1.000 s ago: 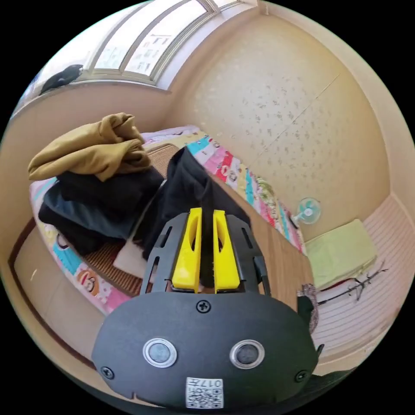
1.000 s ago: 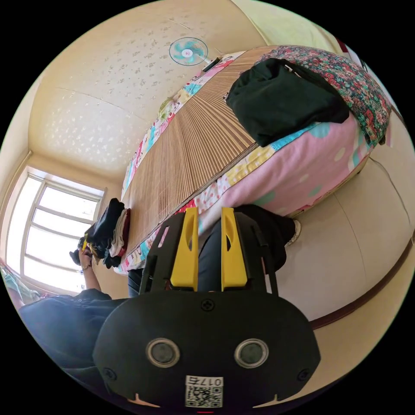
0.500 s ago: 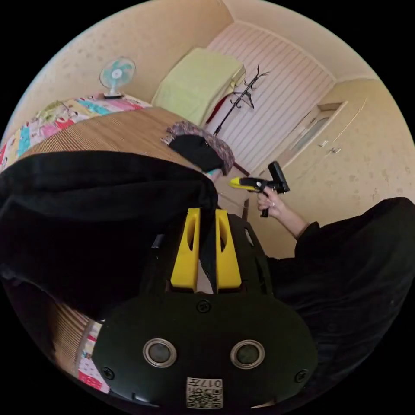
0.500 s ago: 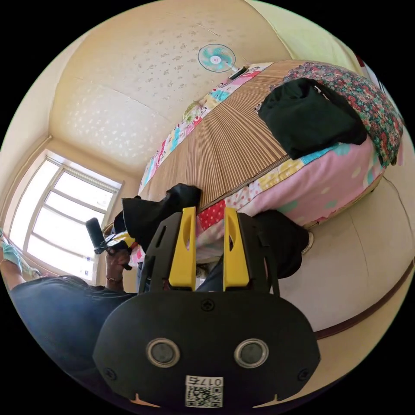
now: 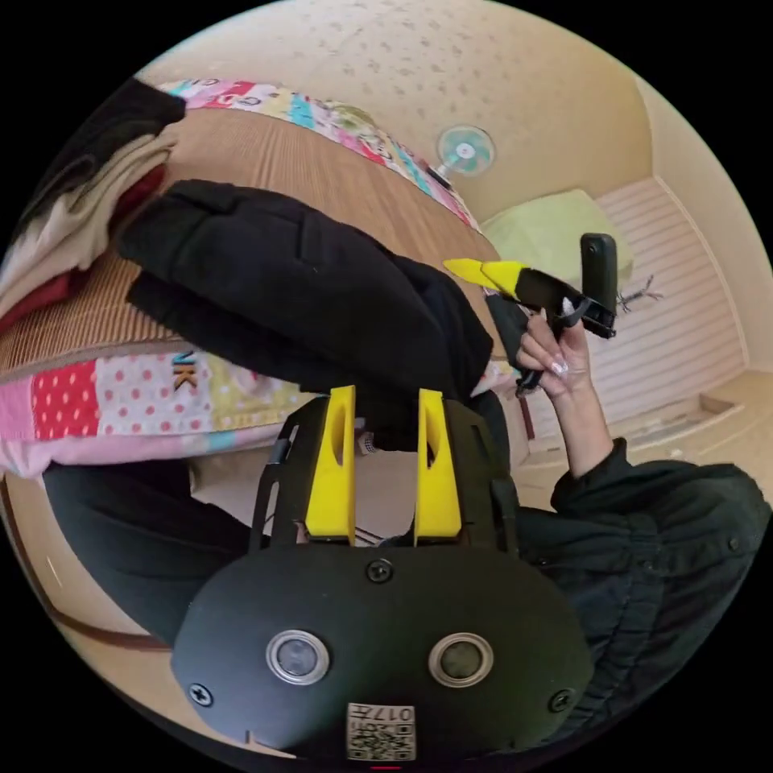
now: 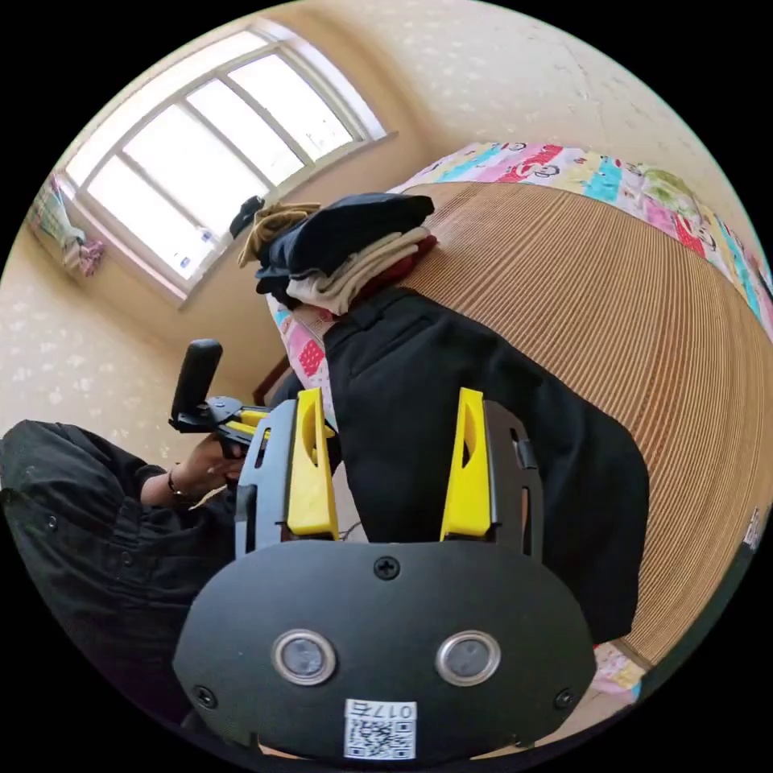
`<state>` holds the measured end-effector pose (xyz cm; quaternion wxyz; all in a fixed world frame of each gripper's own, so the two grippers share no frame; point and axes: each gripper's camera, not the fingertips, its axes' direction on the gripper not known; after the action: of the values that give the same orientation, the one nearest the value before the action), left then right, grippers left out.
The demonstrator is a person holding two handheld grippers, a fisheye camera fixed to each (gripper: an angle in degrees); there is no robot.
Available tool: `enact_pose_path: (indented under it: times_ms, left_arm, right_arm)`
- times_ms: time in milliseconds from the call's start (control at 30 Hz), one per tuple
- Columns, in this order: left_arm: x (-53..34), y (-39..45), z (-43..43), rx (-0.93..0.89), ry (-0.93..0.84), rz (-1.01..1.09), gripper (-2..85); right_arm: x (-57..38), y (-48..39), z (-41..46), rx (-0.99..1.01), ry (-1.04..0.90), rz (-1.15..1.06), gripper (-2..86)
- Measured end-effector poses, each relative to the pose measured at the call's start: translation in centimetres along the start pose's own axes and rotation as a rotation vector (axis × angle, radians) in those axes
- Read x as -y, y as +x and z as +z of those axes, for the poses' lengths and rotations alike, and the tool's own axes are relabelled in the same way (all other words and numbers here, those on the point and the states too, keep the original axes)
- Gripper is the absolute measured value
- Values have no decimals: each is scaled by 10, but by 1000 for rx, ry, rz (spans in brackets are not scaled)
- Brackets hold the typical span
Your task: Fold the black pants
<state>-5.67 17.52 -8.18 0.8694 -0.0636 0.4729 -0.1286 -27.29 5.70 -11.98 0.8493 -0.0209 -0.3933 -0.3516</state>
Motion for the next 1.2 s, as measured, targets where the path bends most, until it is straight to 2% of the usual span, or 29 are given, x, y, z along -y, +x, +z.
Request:
enact_pose_path:
  times_ms: [100,233,300,367,433,533,667,733,767,800,867,933,1000,1067,1133,1200]
  left_arm:
    - [-3,-35,-4,-59,-1,-161,125]
    - [-10,-50,-13,-72,6,-203,123]
    - [-15,-52,-19,-74,26,-203,124]
    - [-17,-53,-22,-87,46,-195,125]
    - [-18,-52,-23,-103,63,-176,129]
    - [-16,-50,-17,-102,83,-171,146]
    - [2,-36,-8,-193,180,-94,158]
    - [13,-30,2,-120,182,-113,162]
    - [21,-27,13,1,121,-169,165]
    - [22,-24,19,48,97,-203,162]
    - [9,-11,10,6,185,-194,163]
    - [-16,8,-5,34,304,-132,161]
    - [-58,36,-18,163,432,34,157]
    - [-81,50,-15,224,419,124,158]
    - [-95,62,-11,210,405,192,174]
    - [-98,103,-24,171,479,374,160]
  right_arm:
    - [31,-74,81,-138,-154,-168,232]
    - [18,-126,177,-407,-369,-312,206]
    - [7,-140,184,-467,-349,-347,177]
    - [2,-147,156,-368,-242,-280,97]
    - [-2,-142,131,-324,-142,-184,59]
    - [-14,-139,81,-332,39,-77,43]
    - [-32,-168,-1,-449,219,-107,34]
    - [-45,-172,-35,-437,305,-80,32]
    - [-57,-173,-60,-425,372,-53,31]
    - [-64,-174,-73,-419,408,-35,31]
    - [-98,-181,-129,-380,561,6,30]
    - [-124,-193,-171,-370,658,14,30]
    - [-150,-213,-213,-393,755,-12,30]
    - [-182,-244,-266,-431,874,-84,30]
    - [-202,-264,-304,-417,951,-160,29]
    - [-217,-279,-337,-389,1009,-236,29]
